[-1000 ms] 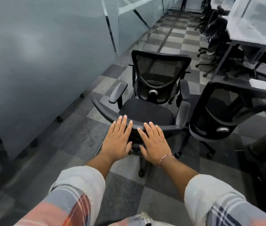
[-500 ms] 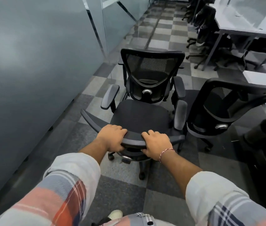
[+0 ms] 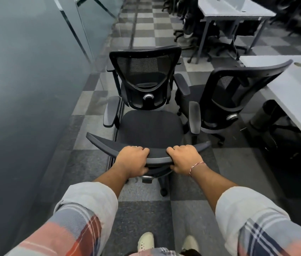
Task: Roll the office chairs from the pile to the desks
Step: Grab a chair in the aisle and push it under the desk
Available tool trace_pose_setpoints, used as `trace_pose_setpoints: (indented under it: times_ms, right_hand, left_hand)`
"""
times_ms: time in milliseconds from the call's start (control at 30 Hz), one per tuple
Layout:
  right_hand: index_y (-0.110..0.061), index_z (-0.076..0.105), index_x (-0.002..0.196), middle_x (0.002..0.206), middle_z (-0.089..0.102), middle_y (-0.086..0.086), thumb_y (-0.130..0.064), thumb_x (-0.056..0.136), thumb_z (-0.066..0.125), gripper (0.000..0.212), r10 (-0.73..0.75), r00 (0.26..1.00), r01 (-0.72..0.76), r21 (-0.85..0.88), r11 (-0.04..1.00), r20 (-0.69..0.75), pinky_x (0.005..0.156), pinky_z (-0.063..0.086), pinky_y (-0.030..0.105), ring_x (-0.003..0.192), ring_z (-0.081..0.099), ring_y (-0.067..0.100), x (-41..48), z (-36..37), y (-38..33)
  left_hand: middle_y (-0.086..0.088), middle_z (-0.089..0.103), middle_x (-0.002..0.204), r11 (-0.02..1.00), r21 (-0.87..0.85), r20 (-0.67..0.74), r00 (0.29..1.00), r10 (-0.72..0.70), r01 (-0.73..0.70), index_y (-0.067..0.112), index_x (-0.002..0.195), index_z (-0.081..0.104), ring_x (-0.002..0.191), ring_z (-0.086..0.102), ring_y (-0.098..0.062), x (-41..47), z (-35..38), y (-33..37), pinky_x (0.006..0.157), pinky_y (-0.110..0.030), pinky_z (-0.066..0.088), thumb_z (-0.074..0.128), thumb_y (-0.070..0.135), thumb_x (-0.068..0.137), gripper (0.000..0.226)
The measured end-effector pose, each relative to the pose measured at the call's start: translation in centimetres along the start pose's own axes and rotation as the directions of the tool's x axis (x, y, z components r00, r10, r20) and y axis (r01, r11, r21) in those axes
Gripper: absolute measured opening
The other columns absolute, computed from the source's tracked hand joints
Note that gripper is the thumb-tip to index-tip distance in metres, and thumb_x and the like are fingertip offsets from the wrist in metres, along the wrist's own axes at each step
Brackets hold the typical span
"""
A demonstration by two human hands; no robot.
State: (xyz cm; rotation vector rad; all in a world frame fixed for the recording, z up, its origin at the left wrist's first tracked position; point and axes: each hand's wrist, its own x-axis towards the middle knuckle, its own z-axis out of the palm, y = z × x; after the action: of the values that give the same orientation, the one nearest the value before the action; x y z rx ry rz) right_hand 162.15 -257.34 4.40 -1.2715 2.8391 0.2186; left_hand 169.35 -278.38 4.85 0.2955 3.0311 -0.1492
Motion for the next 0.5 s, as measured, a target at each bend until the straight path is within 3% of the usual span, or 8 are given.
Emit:
trace_pose_setpoints:
  times_ms: [100, 333, 500]
  right_hand:
    - [-0.019, 0.049, 0.104, 0.097, 0.064, 0.004, -0.041, 0.081, 0.062, 0.034, 0.01, 1.0, -0.01, 0.007, 1.0, -0.022, 0.065, 0.038, 0.036, 0.086, 0.065, 0.03, -1.9, 0.3, -0.6]
    - [-0.017, 0.052, 0.096, 0.085, 0.065, 0.005, -0.038, 0.074, 0.068, 0.035, 0.057, 0.998, -0.057, 0.009, 0.998, -0.032, 0.061, 0.038, 0.035, 0.075, 0.066, 0.032, -7.1, 0.6, -2.6]
    - [-0.016, 0.05, 0.101, 0.092, 0.066, 0.006, -0.037, 0.078, 0.067, 0.035, 0.109, 0.993, -0.109, 0.026, 0.994, -0.039, 0.068, 0.041, 0.037, 0.084, 0.066, 0.033, -11.4, 0.8, -4.0]
  left_hand:
    - [0.0, 0.065, 0.101, 0.999, 0.009, -0.015, 0.999, 0.038, -0.038, 0.02, 0.102, 0.052, 0.094, 0.064, -0.026, -1.1, -0.2, 0.9, 0.067, -0.034, 0.035, 0.06, 0.051, 0.08, 0.038]
    - [0.001, 0.065, 0.091, 0.991, 0.04, -0.078, 0.988, 0.133, -0.13, 0.02, 0.095, 0.053, 0.084, 0.066, -0.025, -4.0, -0.3, 3.2, 0.062, -0.033, 0.036, 0.058, 0.052, 0.077, 0.037]
    - [0.0, 0.066, 0.094, 0.99, 0.02, -0.075, 0.987, 0.141, -0.14, 0.02, 0.096, 0.054, 0.087, 0.065, -0.026, -6.4, -0.3, 6.4, 0.066, -0.034, 0.04, 0.059, 0.049, 0.076, 0.035]
